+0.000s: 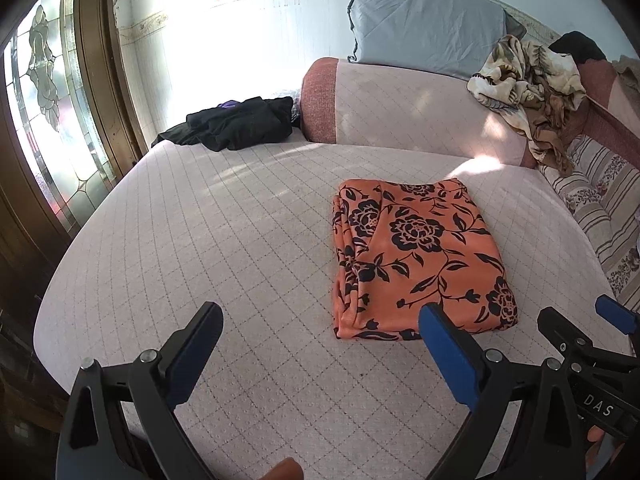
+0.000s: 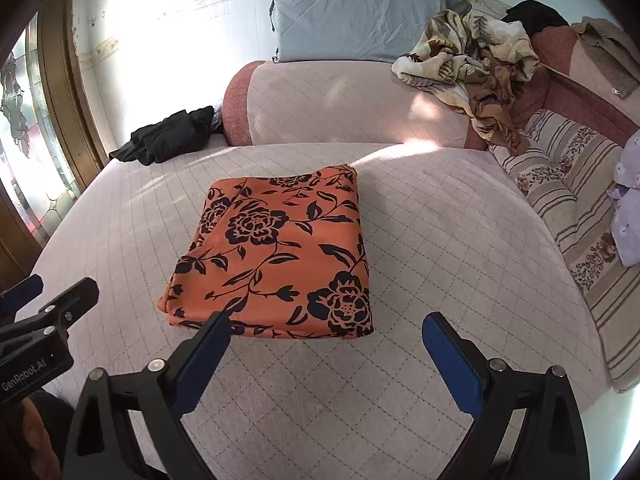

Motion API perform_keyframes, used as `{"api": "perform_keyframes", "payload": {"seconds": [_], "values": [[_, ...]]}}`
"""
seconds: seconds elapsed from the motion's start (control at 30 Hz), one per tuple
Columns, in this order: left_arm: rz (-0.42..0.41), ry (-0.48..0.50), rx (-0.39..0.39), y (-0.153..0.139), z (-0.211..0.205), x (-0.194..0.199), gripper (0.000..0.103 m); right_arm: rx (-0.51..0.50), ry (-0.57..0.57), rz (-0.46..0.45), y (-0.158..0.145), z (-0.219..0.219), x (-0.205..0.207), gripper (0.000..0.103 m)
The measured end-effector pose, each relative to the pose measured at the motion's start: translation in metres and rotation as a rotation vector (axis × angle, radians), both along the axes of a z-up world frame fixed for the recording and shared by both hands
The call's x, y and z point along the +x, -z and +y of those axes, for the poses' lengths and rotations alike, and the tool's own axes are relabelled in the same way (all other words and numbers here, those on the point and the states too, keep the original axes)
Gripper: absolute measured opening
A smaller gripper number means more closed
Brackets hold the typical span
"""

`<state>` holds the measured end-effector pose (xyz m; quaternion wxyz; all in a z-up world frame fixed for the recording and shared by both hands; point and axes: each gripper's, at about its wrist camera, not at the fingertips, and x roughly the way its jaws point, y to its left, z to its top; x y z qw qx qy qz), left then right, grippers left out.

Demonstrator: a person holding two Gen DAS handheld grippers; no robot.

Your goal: Fold small clothes

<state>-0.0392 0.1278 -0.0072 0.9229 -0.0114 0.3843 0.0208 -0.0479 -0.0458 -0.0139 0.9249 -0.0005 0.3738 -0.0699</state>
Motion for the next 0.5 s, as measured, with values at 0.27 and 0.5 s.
{"api": "perform_keyframes", "payload": {"seconds": [0.27, 0.5], "values": [[0.017, -0.004, 0.048, 0.001, -0.004, 0.007, 0.098, -0.019, -0.002, 0.008, 0.001, 0.002, 0.003, 0.098], [0.02, 0.003, 0.019, 0.003, -0.002, 0.014, 0.098, -0.03, -0.002, 0.0, -0.002, 0.002, 0.007, 0.098]]}}
